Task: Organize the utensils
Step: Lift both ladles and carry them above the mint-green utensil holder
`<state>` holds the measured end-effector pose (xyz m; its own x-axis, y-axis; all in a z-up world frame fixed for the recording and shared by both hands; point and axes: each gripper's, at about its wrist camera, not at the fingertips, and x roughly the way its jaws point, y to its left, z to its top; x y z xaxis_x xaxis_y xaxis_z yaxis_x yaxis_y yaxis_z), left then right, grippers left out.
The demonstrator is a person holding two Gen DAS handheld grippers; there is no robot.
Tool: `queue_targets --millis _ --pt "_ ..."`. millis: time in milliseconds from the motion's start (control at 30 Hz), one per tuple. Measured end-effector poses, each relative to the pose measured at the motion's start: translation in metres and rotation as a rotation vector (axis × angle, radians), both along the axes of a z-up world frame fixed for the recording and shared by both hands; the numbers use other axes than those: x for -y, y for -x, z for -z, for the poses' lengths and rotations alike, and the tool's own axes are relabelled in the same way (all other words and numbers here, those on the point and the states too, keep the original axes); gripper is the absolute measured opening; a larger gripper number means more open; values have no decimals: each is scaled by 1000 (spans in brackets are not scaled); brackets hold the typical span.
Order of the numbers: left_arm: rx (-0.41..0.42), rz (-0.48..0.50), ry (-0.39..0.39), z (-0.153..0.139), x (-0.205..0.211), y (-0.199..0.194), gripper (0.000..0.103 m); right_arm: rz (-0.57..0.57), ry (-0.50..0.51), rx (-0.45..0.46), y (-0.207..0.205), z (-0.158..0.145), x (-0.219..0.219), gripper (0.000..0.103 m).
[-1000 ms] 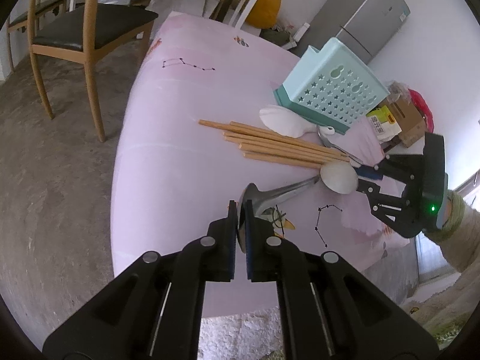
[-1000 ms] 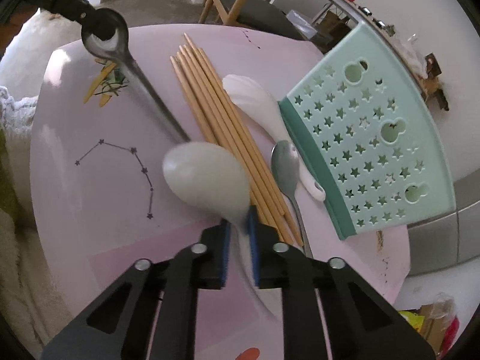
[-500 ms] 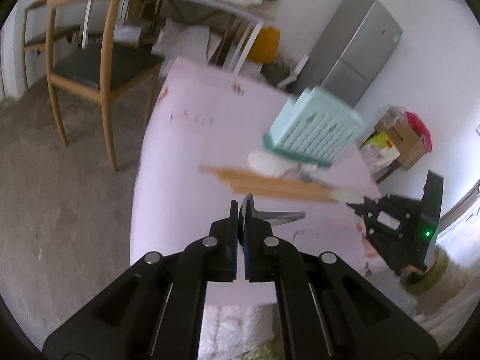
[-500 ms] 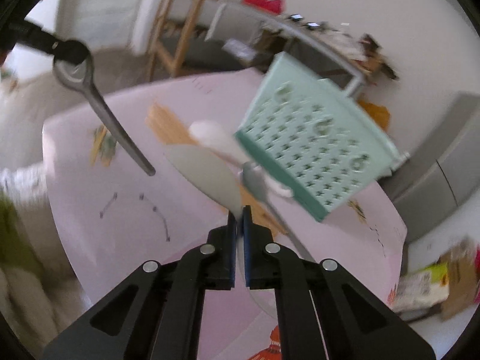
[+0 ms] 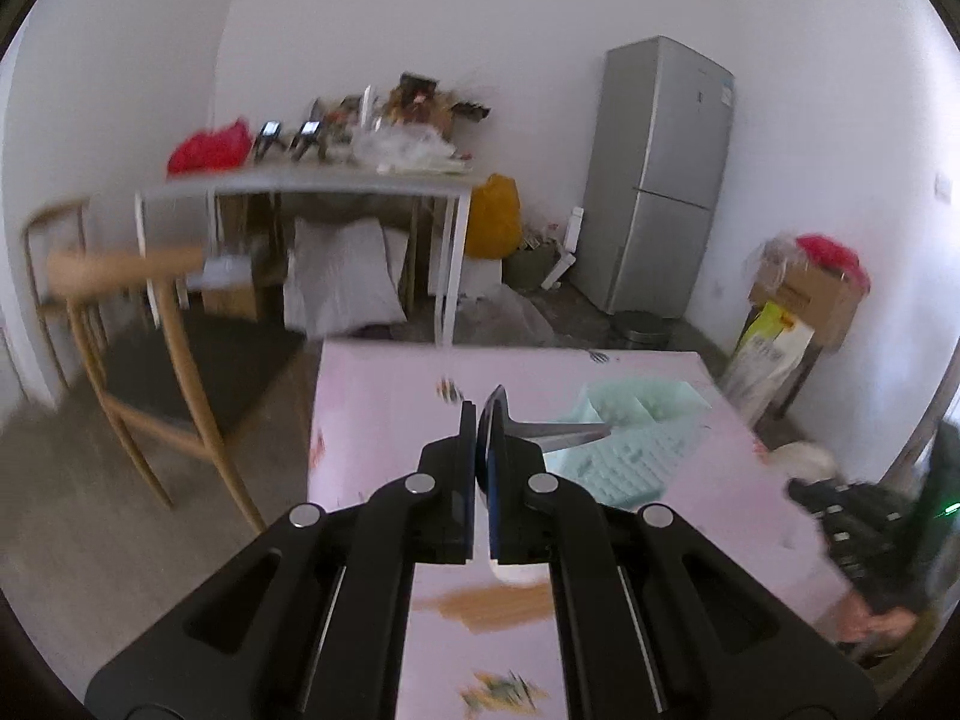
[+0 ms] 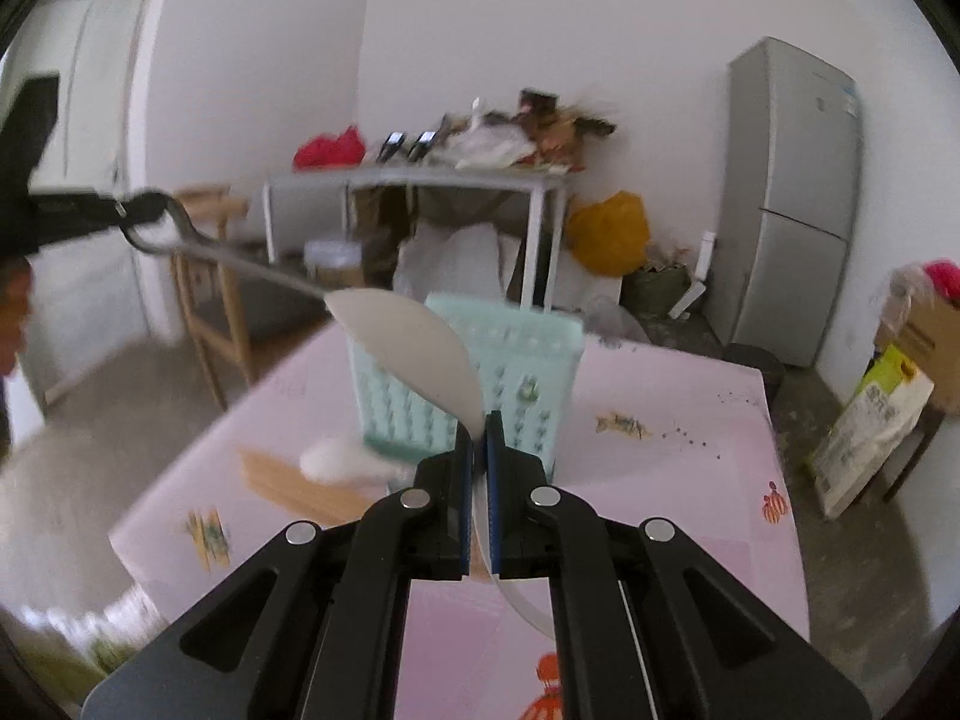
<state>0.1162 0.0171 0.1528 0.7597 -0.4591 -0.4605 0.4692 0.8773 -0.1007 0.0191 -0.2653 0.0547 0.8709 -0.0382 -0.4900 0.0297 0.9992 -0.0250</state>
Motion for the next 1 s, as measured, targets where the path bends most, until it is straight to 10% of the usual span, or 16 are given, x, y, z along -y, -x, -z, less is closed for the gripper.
queue_targets --millis 767,1000 --pt "107 164 -605 4 132 -59 2 -1 -297 210 -51 -44 73 4" --pt "24 185 -638 21 156 -77 2 -63 -466 220 -76 -39 93 4"
